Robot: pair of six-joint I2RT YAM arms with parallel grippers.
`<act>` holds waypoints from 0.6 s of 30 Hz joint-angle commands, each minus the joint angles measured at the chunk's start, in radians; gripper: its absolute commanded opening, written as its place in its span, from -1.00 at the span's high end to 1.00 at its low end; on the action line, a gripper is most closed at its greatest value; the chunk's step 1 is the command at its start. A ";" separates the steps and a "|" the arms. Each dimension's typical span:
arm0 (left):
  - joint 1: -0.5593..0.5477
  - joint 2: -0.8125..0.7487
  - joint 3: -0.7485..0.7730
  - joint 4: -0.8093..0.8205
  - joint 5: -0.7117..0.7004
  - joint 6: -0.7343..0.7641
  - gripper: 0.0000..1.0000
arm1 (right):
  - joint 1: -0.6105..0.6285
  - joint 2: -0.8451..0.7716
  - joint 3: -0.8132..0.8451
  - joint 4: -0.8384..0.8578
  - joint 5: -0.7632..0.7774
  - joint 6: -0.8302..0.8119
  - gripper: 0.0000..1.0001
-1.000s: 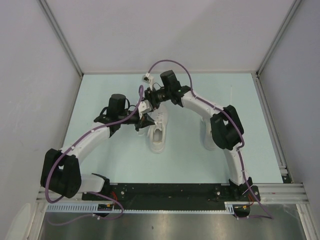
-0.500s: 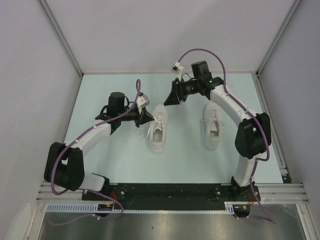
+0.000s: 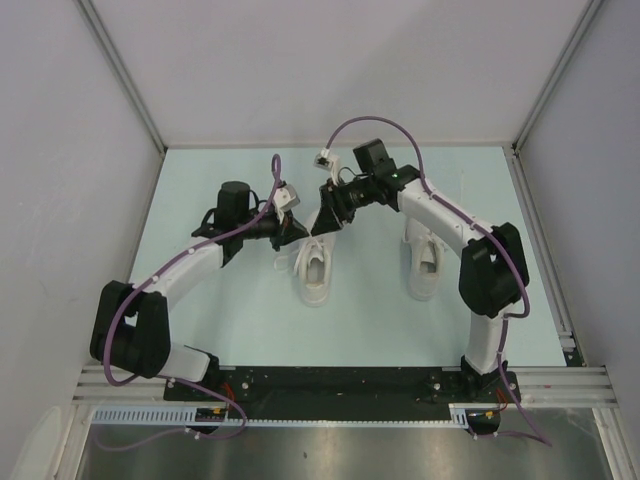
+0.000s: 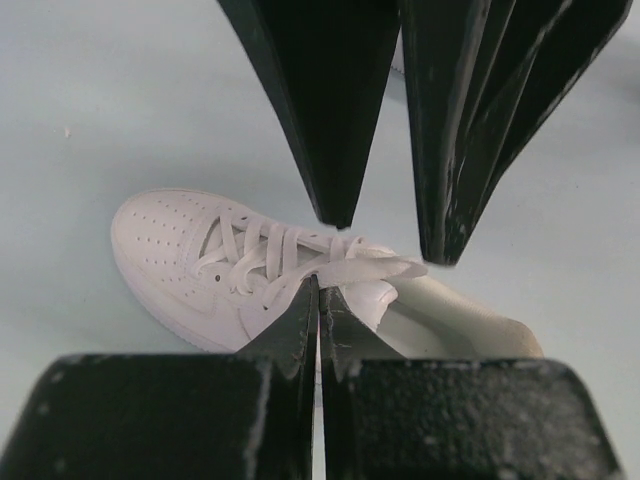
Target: Tie the shoes
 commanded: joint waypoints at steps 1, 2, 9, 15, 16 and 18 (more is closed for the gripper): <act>0.004 -0.003 0.044 0.045 0.015 -0.018 1.00 | 0.023 0.037 0.050 -0.023 0.041 -0.040 0.03; 0.004 -0.001 0.044 0.045 0.016 -0.020 1.00 | 0.026 0.042 0.055 -0.027 0.045 -0.041 0.05; 0.004 0.000 0.046 0.021 0.024 0.003 1.00 | 0.032 0.045 0.052 -0.006 0.045 -0.032 0.93; 0.073 -0.055 0.046 -0.150 0.066 0.119 0.12 | 0.026 0.025 0.042 -0.062 0.035 -0.101 1.00; 0.099 -0.065 0.049 -0.186 0.084 0.162 0.05 | 0.026 0.021 0.039 -0.075 0.032 -0.133 1.00; 0.170 -0.078 0.067 -0.331 0.102 0.348 -0.04 | 0.027 0.011 0.032 -0.098 0.035 -0.161 1.00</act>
